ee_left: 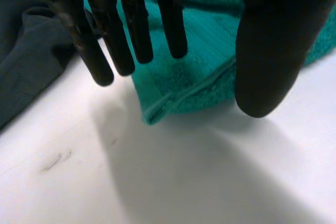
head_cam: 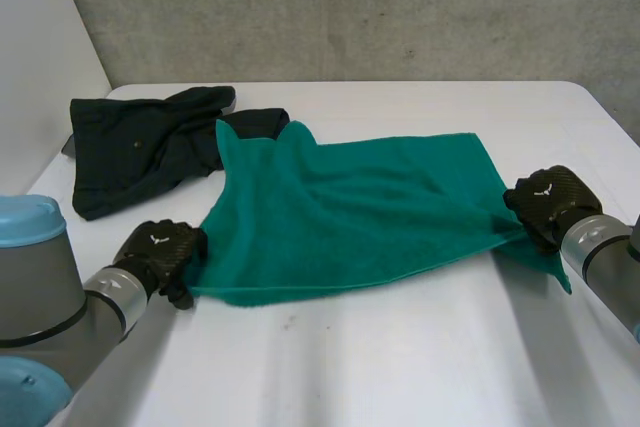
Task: Fold the laundry.
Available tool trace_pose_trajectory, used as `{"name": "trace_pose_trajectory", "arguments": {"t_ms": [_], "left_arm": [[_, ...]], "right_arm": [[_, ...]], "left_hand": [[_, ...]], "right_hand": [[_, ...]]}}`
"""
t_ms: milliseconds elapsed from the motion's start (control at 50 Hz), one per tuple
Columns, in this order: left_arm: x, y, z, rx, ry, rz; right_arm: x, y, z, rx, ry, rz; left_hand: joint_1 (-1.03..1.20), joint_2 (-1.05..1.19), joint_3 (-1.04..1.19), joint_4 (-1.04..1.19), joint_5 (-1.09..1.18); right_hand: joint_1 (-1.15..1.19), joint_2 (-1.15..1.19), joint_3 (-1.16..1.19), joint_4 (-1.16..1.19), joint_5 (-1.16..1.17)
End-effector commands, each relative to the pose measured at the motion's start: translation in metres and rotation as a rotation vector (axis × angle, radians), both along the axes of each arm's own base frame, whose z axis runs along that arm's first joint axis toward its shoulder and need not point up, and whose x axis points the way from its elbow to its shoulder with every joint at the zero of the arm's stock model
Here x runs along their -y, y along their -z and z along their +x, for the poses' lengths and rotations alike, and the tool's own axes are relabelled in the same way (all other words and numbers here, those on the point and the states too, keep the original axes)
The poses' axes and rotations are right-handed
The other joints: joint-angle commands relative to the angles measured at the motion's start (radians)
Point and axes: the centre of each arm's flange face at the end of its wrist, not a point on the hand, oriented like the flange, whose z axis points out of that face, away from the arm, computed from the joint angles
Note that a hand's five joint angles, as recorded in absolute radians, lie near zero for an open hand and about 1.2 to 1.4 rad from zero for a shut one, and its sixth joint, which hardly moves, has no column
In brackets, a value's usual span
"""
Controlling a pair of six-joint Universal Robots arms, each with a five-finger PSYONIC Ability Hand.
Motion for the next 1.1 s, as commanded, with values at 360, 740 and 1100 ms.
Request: {"name": "trace_pose_trajectory", "arguments": {"t_ms": [360, 740, 1100], "left_arm": [[-0.066, -0.047, 0.014, 0.362, 0.188, 0.019], [-0.044, -0.071, 0.004, 0.376, 0.185, -0.225], [0.102, -0.01, -0.082, 0.261, -0.007, -0.405]], "right_arm": [[-0.047, -0.038, -0.026, -0.235, -0.07, 0.206], [-0.033, -0.038, -0.043, -0.382, -0.084, 0.082], [0.083, -0.008, 0.028, -0.375, -0.011, -0.314]], "left_hand": [[0.835, 0.842, 0.841, 0.84, 0.841], [0.835, 0.842, 0.841, 0.84, 0.841], [0.835, 0.842, 0.841, 0.84, 0.841]], "right_hand": [[0.401, 0.22, 0.215, 0.204, 0.223], [0.401, 0.22, 0.215, 0.204, 0.223], [0.401, 0.22, 0.215, 0.204, 0.223]]}}
